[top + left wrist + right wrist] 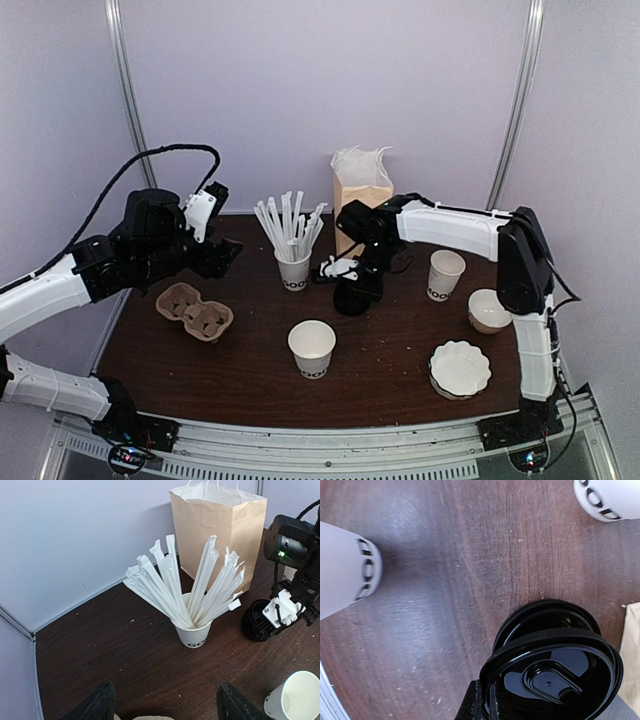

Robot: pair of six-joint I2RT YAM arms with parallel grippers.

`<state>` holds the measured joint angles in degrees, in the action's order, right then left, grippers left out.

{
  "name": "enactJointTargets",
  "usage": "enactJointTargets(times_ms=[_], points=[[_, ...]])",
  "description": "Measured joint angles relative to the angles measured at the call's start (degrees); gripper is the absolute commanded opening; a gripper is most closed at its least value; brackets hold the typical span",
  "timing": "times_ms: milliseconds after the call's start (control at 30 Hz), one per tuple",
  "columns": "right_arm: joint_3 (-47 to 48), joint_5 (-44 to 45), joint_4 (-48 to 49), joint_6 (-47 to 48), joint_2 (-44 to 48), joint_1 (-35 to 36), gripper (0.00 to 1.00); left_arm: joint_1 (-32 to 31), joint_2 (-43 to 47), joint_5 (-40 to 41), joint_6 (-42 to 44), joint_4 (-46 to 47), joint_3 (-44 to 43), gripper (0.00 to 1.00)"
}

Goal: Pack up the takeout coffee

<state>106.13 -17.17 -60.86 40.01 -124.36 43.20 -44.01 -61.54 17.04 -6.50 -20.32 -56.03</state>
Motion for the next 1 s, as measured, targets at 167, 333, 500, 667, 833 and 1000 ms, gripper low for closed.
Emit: enactJointTargets(times_ms=[167,333,500,667,833,1000], points=[[-4.2,-2.9,0.5,-1.8,8.7,-1.2,0.03,0.0,-0.7,-6.2,0.6,3.6,1.3,0.73],[-7.9,-9.3,2.1,-4.1,17.1,-4.9,0.03,0.0,-2.8,-14.0,0.1,8.5,1.4,0.75],[-12.9,-22.8,2.6,-7.6,24.8,-10.6,0.05,-2.3,-3.3,-19.1,0.7,20.6,5.8,0.80],[-18.1,-37.9,6.2,-13.3,35.7,-14.5,0.06,-8.3,-9.1,-22.5,5.0,34.3,8.5,0.83],[-21.4,-50.6,12.4,-20.1,42.6,-14.4,0.06,-12.4,-18.4,-25.4,9.3,44.5,4.7,0.89],[-23.7,-57.7,17.1,-25.8,42.9,-14.4,0.06,-14.6,-26.7,-27.3,11.2,52.2,-1.9,0.94]])
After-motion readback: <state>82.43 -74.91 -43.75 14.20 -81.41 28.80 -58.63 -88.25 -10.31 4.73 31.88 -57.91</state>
